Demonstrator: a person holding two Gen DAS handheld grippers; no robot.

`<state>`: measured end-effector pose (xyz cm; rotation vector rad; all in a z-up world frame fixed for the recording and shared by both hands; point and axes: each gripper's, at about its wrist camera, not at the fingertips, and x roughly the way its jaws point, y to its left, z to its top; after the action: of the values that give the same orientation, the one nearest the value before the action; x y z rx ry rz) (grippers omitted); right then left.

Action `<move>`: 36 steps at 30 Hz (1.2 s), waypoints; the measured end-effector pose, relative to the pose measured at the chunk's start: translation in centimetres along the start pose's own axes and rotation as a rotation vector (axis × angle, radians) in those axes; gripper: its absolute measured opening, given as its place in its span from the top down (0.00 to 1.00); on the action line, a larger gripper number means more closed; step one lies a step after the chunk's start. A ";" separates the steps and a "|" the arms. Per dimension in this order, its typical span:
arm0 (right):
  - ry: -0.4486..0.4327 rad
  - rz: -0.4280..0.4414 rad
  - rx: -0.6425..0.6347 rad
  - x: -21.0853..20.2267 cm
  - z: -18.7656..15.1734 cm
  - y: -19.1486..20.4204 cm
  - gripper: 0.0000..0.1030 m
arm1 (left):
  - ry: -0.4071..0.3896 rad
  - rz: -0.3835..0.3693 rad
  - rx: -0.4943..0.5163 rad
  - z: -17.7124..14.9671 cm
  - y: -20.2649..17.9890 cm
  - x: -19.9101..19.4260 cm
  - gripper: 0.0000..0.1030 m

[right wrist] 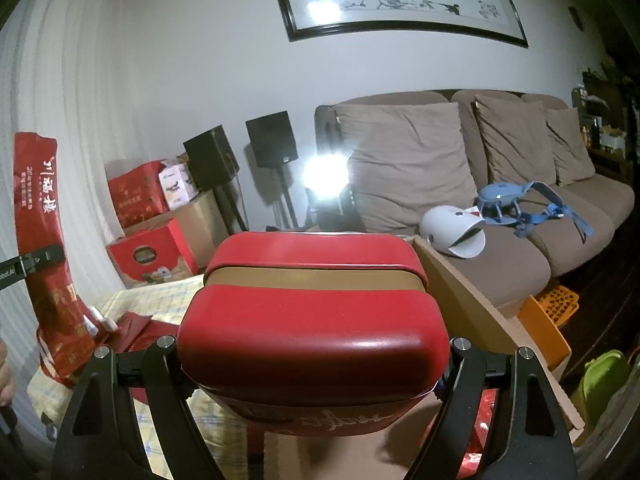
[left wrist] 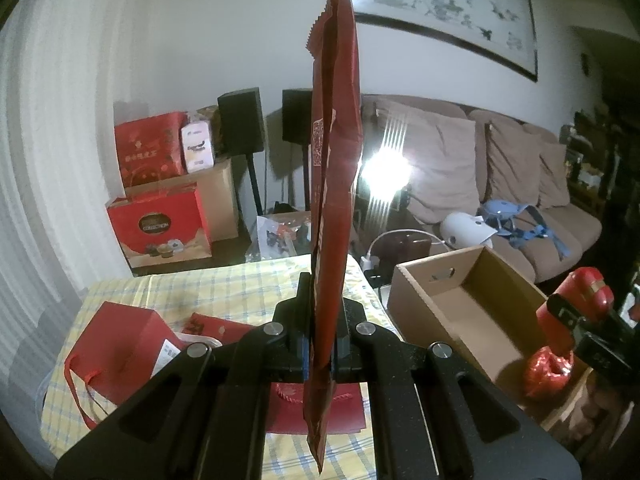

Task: Organize objects
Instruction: 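Carry the red tin and tea packet together toward the cardboard box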

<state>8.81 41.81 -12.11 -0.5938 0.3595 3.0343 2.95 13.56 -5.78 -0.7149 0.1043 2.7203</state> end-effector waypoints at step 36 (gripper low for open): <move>-0.010 -0.057 0.046 -0.5 0.7 -3.5 0.20 | -0.010 -0.036 0.016 0.9 -2.9 0.4 0.94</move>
<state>9.27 45.34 -12.03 -0.5758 0.4034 2.9649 3.14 16.60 -5.21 -0.6917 0.1101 2.6860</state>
